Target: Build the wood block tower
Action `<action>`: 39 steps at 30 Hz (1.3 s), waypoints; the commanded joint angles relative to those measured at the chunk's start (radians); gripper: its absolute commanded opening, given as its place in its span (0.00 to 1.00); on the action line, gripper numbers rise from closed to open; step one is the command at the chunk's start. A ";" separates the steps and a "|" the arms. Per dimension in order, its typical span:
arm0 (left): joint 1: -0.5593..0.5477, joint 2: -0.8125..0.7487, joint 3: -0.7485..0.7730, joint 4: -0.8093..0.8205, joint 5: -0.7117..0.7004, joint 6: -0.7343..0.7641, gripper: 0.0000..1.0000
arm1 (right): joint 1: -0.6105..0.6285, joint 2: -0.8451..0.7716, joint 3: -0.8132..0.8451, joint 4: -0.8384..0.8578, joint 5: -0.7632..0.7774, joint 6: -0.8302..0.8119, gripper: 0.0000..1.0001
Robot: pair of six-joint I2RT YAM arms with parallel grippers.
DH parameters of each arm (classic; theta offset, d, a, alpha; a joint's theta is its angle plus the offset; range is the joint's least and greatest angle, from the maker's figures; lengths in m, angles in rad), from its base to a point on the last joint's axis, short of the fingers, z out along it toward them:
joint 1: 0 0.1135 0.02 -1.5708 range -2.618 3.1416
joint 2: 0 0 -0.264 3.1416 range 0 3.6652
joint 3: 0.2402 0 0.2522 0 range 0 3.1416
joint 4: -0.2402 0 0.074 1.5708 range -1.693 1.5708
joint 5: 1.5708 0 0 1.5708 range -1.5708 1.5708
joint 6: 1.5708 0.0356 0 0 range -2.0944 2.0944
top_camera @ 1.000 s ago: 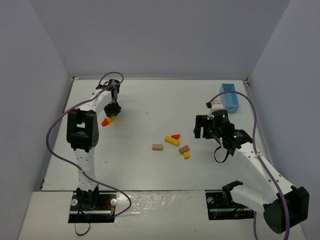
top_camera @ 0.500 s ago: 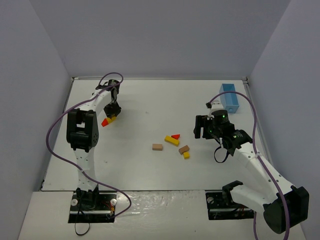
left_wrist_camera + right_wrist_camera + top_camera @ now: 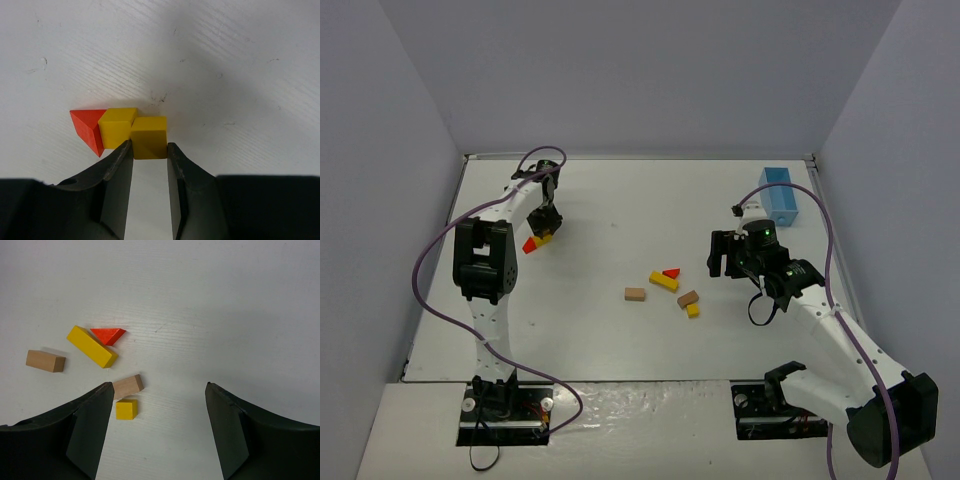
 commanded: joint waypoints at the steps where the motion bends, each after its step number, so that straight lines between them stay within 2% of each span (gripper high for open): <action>1: 0.010 -0.052 0.003 -0.020 -0.013 -0.013 0.25 | -0.005 0.008 0.009 0.054 -0.003 -0.009 0.71; 5: 0.011 -0.053 0.003 -0.022 -0.015 -0.012 0.25 | -0.005 0.007 0.010 0.054 -0.003 -0.009 0.71; 17: 0.018 -0.059 -0.001 -0.025 -0.013 -0.020 0.36 | -0.005 0.010 0.009 0.054 -0.006 -0.008 0.71; 39: 0.022 -0.075 0.013 -0.028 -0.021 -0.020 0.36 | -0.005 0.014 0.009 0.054 -0.006 -0.006 0.71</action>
